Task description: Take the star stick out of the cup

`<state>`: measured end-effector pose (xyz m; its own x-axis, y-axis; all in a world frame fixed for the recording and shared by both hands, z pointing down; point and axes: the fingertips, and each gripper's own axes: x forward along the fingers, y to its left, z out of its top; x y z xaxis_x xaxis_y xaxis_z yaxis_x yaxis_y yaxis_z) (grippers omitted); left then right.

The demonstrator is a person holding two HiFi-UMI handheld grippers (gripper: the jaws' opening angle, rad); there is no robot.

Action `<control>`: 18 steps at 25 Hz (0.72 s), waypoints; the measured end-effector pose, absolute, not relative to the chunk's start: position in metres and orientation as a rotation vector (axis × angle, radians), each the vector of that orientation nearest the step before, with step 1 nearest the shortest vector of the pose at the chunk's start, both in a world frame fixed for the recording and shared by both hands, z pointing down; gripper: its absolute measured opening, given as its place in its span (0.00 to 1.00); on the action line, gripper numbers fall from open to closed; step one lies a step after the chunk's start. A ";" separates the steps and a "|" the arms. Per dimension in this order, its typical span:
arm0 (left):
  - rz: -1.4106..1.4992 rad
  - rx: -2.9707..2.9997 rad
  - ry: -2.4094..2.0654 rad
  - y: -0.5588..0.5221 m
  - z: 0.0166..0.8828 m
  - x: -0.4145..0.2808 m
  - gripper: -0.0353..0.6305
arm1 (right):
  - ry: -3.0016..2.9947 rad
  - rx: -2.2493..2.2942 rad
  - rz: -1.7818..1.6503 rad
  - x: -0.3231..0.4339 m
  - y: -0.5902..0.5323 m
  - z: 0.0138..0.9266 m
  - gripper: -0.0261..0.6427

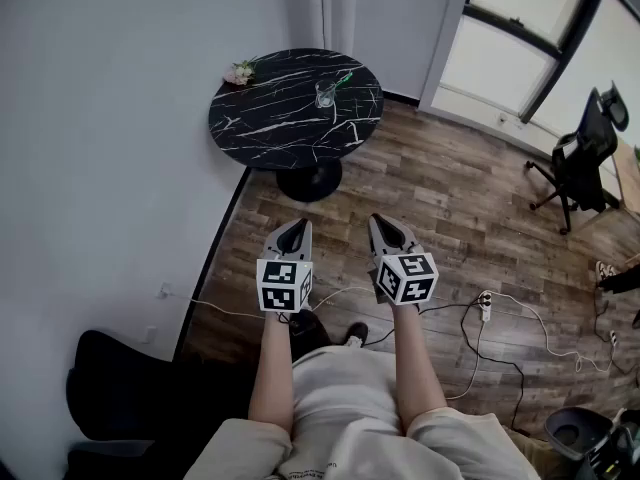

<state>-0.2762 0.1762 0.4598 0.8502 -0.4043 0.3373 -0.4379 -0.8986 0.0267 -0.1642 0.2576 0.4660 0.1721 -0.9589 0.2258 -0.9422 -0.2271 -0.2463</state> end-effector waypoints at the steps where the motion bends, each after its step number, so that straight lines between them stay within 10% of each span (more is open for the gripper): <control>1: 0.495 2.919 -0.673 0.176 0.460 -0.277 0.09 | 1.928 -2.365 -0.520 -0.166 0.258 0.467 0.09; 18: 0.503 2.863 -0.721 0.189 0.475 -0.279 0.09 | 2.002 -2.329 -0.549 -0.157 0.275 0.477 0.09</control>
<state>-0.2792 0.1888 0.4754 0.8284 -0.4334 0.3549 -0.4826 -0.8738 0.0594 -0.1571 0.2748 0.4767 0.1148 -0.9617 0.2490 -0.9542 -0.1765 -0.2417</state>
